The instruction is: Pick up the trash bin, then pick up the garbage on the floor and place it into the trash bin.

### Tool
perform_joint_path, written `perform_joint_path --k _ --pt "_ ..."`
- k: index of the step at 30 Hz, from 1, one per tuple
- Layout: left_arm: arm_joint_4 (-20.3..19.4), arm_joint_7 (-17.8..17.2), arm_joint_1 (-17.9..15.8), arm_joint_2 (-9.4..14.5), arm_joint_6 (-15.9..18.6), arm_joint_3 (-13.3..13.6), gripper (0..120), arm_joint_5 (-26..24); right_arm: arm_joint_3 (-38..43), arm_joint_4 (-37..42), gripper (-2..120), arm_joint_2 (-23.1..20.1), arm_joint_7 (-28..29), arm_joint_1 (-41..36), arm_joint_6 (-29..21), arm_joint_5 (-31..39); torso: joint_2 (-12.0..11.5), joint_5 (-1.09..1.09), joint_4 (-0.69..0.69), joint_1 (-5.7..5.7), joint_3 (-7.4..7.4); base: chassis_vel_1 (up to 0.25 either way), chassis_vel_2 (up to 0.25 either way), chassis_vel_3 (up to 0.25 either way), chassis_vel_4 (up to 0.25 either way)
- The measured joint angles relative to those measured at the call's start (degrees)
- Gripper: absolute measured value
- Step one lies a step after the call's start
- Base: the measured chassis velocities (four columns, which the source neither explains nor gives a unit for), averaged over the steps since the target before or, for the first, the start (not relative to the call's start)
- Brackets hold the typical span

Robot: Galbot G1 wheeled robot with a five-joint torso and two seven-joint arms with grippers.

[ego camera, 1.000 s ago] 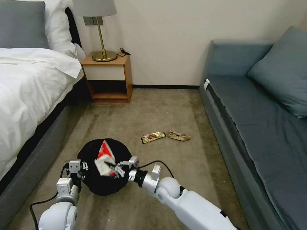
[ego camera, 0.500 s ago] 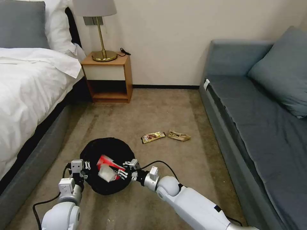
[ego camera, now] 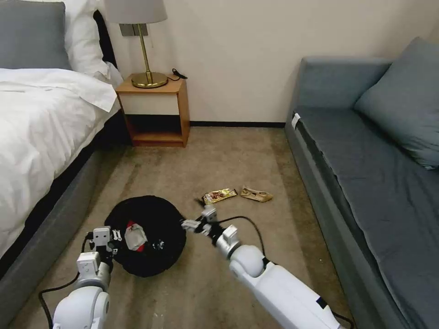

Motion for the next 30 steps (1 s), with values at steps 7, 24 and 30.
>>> perform_joint_path --k 7,24,30 --pt "1.20 -0.92 -0.68 1.39 0.36 -0.18 3 -1.06 5.93 -2.93 100 -0.99 2.97 -0.93 -6.54 -0.85 0.00 0.00 0.00 0.00 0.00 0.000 0.000 0.000 0.000" --pt "2.47 -1.26 -0.93 2.93 0.12 0.28 3 -0.43 10.80 -7.29 100 -0.70 1.77 -1.65 -9.92 1.34 0.00 0.00 0.00 0.00 0.00 0.000 0.000 0.000 0.000" --pt "3.04 -1.02 -1.05 2.84 -0.16 0.57 3 0.01 10.79 -7.39 100 -0.69 1.53 -1.59 -9.70 1.36 0.00 0.00 0.01 0.00 0.00 -0.018 0.016 0.014 -0.016"
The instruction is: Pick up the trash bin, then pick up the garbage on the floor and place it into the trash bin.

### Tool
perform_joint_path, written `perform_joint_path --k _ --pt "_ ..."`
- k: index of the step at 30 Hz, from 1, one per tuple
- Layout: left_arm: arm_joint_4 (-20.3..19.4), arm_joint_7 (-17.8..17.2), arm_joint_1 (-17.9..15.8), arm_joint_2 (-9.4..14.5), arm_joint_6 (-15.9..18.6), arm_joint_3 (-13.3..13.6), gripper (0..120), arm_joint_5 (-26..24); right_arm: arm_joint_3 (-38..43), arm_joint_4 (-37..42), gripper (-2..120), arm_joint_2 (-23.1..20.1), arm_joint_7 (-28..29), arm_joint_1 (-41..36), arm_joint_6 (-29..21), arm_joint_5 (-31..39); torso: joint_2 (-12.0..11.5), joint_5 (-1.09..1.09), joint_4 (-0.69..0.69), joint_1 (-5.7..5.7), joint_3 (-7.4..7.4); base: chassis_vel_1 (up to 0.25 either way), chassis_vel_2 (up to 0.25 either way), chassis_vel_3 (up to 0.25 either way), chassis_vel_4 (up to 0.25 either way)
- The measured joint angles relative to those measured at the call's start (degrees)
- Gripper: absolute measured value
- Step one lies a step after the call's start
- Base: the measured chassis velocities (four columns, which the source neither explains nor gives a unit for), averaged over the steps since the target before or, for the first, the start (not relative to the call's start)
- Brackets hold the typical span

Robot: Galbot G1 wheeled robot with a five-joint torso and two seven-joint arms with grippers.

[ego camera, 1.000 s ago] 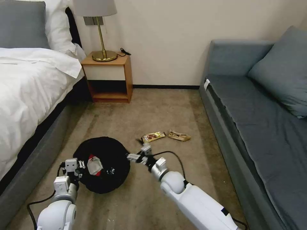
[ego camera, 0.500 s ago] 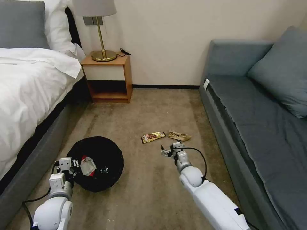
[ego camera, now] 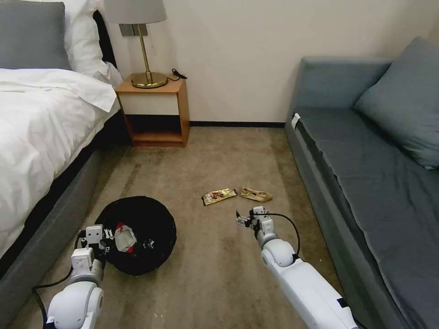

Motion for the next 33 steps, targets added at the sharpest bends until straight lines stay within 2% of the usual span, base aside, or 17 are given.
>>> perform_joint_path --k 15,33 --pt "1.12 0.82 -0.75 -0.62 -0.45 0.55 3 0.87 0.46 -0.62 100 0.06 -1.73 -0.34 1.14 -0.03 0.00 0.01 0.00 0.00 0.00 -0.074 0.080 0.080 -0.071" --pt "3.65 1.37 -1.76 -0.61 -1.00 0.70 3 0.69 1.15 -1.46 100 0.12 -3.16 -0.76 2.09 -1.93 0.01 0.02 -0.01 0.00 -0.01 -0.123 0.123 0.129 -0.126"
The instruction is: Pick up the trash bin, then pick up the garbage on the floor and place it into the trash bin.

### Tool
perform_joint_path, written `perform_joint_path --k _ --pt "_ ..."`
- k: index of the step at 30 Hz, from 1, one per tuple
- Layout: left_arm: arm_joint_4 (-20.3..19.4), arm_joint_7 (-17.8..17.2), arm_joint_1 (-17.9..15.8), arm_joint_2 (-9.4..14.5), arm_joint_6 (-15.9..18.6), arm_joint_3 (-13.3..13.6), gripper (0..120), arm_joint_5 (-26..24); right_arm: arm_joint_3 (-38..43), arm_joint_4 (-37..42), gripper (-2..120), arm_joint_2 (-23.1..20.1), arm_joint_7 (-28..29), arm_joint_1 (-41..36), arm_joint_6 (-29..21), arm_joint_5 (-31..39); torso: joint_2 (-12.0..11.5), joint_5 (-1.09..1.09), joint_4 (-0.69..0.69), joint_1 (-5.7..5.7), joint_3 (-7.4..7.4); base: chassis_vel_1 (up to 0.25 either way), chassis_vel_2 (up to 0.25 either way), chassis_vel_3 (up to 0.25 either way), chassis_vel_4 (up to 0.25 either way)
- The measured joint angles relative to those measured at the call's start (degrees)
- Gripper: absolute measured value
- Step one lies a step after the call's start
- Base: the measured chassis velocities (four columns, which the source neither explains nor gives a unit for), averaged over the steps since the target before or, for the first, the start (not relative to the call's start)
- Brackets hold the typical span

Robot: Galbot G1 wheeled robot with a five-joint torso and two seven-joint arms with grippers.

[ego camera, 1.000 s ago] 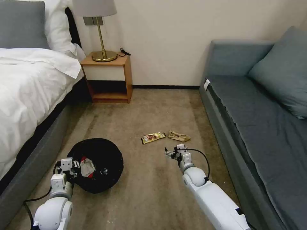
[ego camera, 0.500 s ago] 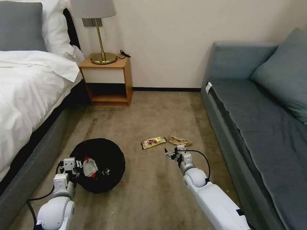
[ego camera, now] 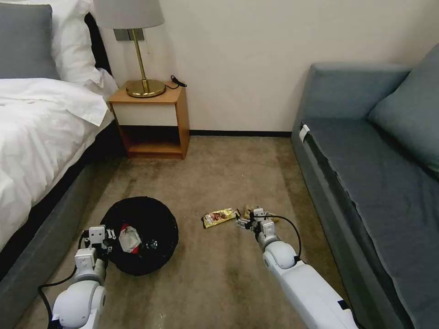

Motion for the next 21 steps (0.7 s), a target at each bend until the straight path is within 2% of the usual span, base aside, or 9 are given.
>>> perform_joint_path --k 21 --pt "-0.24 0.63 -0.29 -1.21 0.07 0.91 3 0.96 0.13 -0.94 100 0.19 -2.53 -1.05 1.69 -4.12 0.00 -0.02 0.01 0.00 0.01 -0.123 0.130 0.127 -0.130"
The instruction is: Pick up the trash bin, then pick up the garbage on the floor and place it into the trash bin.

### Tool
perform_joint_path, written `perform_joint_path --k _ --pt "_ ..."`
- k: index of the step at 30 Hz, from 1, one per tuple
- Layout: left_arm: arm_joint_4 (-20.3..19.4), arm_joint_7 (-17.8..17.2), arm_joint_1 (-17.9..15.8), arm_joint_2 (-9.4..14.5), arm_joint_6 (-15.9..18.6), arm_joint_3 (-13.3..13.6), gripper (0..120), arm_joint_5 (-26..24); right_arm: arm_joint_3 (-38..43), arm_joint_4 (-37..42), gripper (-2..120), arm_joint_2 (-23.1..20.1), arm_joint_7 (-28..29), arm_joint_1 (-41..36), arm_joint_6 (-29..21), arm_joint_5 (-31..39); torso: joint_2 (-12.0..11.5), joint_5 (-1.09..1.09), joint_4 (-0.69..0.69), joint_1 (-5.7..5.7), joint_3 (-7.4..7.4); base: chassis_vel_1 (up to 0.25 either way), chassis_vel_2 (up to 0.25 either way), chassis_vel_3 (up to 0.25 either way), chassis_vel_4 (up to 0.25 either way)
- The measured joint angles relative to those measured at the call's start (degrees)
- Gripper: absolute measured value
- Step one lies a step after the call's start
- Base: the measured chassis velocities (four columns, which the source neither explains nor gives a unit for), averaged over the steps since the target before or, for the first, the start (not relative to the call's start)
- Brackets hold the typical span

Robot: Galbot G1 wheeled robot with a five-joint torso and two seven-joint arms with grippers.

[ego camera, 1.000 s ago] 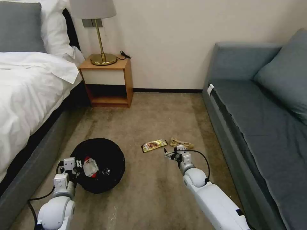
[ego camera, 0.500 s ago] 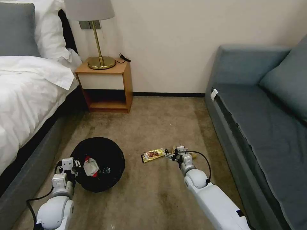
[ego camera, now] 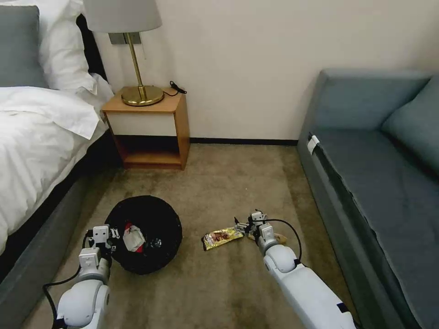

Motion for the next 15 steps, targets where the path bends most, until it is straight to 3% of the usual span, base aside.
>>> perform_joint_path --k 15 --pt "0.42 0.55 -0.19 0.39 -0.16 -0.29 3 0.09 -3.31 -1.50 100 -0.78 -1.98 1.06 2.27 -5.53 -0.01 -0.01 -0.01 0.01 0.01 -0.118 0.121 0.114 -0.118"
